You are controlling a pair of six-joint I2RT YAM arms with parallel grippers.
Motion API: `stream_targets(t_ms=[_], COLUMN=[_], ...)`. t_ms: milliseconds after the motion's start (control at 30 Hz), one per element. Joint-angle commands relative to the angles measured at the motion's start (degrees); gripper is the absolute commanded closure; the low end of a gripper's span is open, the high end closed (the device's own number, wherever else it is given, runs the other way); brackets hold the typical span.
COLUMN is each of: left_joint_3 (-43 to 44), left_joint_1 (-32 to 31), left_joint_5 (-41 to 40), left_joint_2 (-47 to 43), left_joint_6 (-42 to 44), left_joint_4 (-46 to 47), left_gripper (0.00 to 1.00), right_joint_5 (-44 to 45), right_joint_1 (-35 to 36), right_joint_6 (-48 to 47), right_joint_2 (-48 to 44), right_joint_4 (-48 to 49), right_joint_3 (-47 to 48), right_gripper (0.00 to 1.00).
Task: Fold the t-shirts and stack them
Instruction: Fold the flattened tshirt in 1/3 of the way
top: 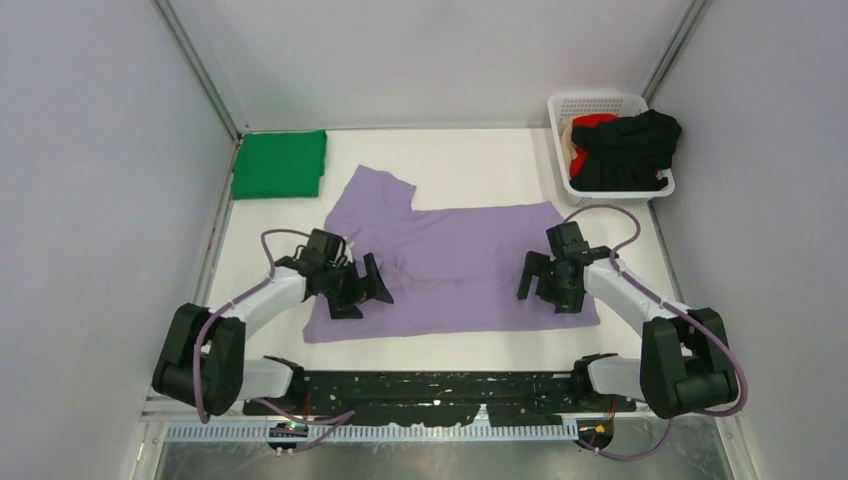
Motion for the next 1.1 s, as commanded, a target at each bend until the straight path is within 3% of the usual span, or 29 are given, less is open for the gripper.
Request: stream_targets(t_ms=[0,267,433,667,1067], left_joint_3=[-4.6,10.7,20.7,30.8,36.2], left_joint_1=[-6.4,-8.1,-9.2,-10.9,-13.8], left_joint_5=[-5.4,-19.0,-26.0,-31.7,-39.1], left_joint_2=[-3.6,-10.8,-3.0,13.2,24.8], left_joint_6=[-2.4,0.0,5.0,11.0,15.0], left_joint_4=[-13.6,-22.1,-23.7,-28.9,-31.9], left_gripper=[0.00,0.01,0.02,0.13,0.15], right_joint_5=[1.5,-2.4,-3.4,-2.0,-1.2], right_joint_1=[0.4,0.4,0.3,0.3,-0.2], right_joint_6=[0.9,-1.5,-1.7,-3.3,-4.2], right_joint_2=[-5.9,-13.4,-13.0,-11.4,-8.2], right_joint_4=[-11.3,-1.6,3.2,5.8,6.6], right_joint_3=[-0.7,2.2,2.3,2.4,2.1], right_gripper=[0.05,0.05,0.05,0.05,0.05])
